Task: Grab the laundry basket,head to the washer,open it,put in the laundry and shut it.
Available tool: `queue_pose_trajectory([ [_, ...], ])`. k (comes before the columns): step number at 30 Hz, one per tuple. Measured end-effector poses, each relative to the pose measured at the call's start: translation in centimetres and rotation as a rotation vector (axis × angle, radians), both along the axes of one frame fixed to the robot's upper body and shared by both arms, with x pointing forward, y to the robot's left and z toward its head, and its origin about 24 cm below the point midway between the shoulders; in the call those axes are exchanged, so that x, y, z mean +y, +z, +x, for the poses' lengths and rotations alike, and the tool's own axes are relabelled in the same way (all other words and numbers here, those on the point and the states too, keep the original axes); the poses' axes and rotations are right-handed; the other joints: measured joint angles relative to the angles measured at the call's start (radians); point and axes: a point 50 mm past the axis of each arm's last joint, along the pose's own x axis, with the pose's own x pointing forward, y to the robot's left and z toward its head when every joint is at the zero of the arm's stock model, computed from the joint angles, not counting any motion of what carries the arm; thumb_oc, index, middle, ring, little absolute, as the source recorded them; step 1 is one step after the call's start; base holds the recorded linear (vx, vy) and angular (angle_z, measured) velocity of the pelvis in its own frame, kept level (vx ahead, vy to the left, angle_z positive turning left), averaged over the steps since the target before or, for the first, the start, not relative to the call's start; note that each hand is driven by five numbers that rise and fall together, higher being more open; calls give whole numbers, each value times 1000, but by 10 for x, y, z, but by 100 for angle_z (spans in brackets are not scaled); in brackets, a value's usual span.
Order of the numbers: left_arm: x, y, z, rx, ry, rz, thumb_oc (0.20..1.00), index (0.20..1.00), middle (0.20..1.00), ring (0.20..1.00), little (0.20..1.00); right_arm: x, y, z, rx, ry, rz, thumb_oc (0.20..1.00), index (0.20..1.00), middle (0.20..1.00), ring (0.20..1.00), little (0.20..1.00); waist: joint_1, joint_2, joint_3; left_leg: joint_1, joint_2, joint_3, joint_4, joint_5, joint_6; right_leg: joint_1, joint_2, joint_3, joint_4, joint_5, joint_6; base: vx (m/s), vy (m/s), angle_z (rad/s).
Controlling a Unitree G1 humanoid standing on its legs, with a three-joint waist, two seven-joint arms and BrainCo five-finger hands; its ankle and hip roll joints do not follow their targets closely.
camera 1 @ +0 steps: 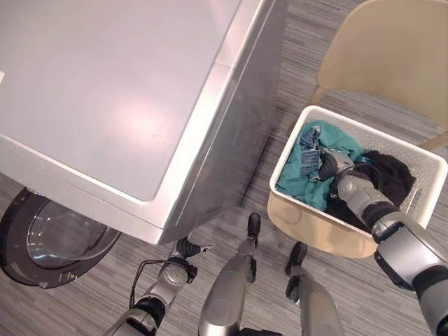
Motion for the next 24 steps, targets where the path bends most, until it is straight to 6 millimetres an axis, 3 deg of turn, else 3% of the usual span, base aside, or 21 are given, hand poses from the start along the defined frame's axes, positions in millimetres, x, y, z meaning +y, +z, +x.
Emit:
queue_pose_trajectory([
  [1, 0, 0, 0, 3, -3, 0, 1000, 1000, 1000, 1000, 1000, 1, 1, 0, -1, -2, 27, 200, 200, 200, 200, 200, -1, 0, 0, 0, -1, -4, 0, 0, 0, 3, 0, -2, -1, 0, 0, 28, -64, 17],
  [4, 0, 0, 0, 3, 2, -3, 1000, 1000, 1000, 1000, 1000, 15, 9, -3, -57, 34, 269, 200, 200, 200, 200, 200, -5, -1, 0, 9, -3, -19, 0, 2, -2, 24, 1, -13, -6, 0, 0, 12, -54, 16],
  [10, 9, -2, -4, 24, 50, 1, 1000, 1000, 1000, 1000, 1000, 36, -6, -23, -34, 129, 495, 200, 200, 200, 200, 200, -25, -20, -6, 86, -4, -16, -6, -1, -5, 102, 1, -7, -12, -11, 3, 5, -42, 4],
  [17, 27, -23, -42, 135, 149, -12, 1000, 1000, 1000, 1000, 1000, 54, -23, -60, -41, 220, 777, 200, 200, 200, 200, 200, -90, -128, -94, 172, 11, 16, -36, -15, -24, 174, 14, 29, -47, -10, 3, 38, -5, -16],
  [24, 31, -30, -67, 172, 221, -56, 1000, 1000, 1000, 1000, 1000, 58, -13, -103, -95, 322, 1001, 200, 200, 200, 200, 200, -120, -127, -171, 291, 1, 44, -74, -25, -14, 281, 8, 44, -84, -3, 9, 58, 46, -11],
])
